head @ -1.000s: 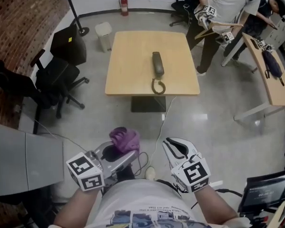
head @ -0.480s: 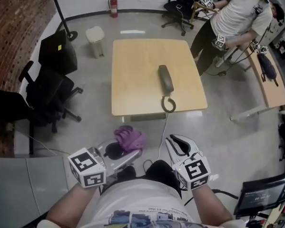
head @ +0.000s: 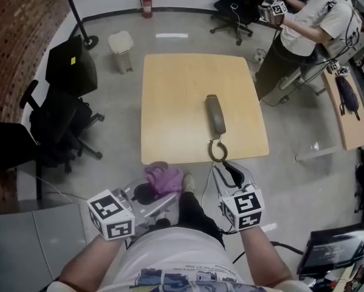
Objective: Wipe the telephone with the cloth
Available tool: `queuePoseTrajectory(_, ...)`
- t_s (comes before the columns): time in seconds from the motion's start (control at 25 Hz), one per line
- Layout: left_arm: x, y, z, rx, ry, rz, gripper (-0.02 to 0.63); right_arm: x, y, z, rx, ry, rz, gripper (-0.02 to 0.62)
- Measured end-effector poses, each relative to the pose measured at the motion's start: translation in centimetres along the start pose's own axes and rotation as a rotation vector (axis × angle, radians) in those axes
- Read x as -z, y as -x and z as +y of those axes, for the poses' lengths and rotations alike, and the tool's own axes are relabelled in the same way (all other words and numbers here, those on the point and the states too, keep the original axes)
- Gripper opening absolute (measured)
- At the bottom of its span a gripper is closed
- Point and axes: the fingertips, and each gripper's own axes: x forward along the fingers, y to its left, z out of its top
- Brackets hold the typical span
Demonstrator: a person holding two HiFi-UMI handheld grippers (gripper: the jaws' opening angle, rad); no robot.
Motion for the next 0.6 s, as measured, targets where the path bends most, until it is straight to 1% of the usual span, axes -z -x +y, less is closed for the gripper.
queuePoseTrajectory(0.16, -1.8, -2.0, 1.0, -0.020, 0.007, 0.009, 0.149, -0.3, -4.3, -3.8, 0.008, -0.029, 0.024, 0.159)
queuePoseTrajectory(0.28, -3.5, -3.4, 2.4, -0.062, 0.009, -0.003, 0.149, -0.5, -7.7, -6.1, -0.006, -0.062, 0.036, 0.201)
queuePoseTrajectory(0.44, -4.9, -5.0, 3.7, -0.106, 0.028, 0.001, 0.149, -0.1, -11.8, -8.6, 0.001, -0.064, 0.067, 0.215)
queuePoseTrajectory(0.6, -6.2, -6.0, 4.6, -0.141, 0.046, 0.005, 0.150, 1.1, -15.9, -10.8, 0.013, -0.077, 0.125, 0.232)
